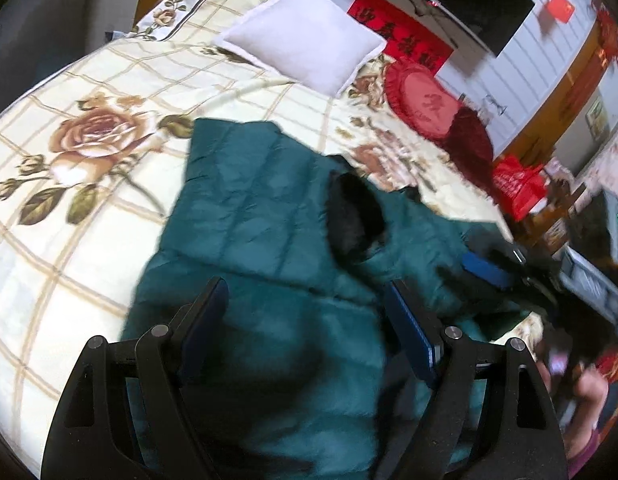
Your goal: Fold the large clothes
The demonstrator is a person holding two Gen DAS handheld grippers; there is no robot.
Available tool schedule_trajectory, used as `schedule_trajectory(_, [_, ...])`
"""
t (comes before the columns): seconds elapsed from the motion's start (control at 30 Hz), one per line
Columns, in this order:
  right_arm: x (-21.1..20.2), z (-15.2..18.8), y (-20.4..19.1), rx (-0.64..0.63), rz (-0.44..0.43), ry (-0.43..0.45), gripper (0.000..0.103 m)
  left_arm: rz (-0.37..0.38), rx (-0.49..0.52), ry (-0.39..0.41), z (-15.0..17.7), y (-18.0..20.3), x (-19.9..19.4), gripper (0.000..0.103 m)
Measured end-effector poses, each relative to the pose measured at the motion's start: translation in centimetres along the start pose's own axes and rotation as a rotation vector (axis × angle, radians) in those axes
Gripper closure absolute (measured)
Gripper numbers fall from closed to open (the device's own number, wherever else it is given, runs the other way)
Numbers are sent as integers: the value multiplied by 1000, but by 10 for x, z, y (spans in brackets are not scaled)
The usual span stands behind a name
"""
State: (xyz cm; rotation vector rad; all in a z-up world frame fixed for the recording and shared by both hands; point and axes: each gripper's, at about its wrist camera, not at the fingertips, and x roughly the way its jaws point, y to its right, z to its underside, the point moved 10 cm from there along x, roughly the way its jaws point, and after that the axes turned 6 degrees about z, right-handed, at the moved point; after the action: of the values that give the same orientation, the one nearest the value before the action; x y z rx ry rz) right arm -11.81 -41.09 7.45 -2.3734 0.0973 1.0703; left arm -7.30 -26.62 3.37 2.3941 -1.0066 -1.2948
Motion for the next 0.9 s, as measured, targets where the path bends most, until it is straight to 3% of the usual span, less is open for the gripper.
schedule_trajectory(0.33, [-95,12,85,80,98,89,37,-65,26,-97,-3,33,80,23])
schedule_trajectory(0.43, [-108,14,110,116,134,99,37,-76,41,-102,-6,35,88,66])
schedule_trajectory(0.5, [-111,12,123,142,146,111,37,-59,40,-96,-11,38,83,80])
schedule_trajectory(0.53, [-112,10,129,157,155,117,37,-58,52,-86,-15,39,78,81])
schedule_trajectory(0.73, [-80,1,128,161,190,98,37,-123,130,45,-50,20,33,84])
schedule_trajectory(0.9, [-7,3,111,107,230,20,37,-202,63,27,-52,-38,38,86])
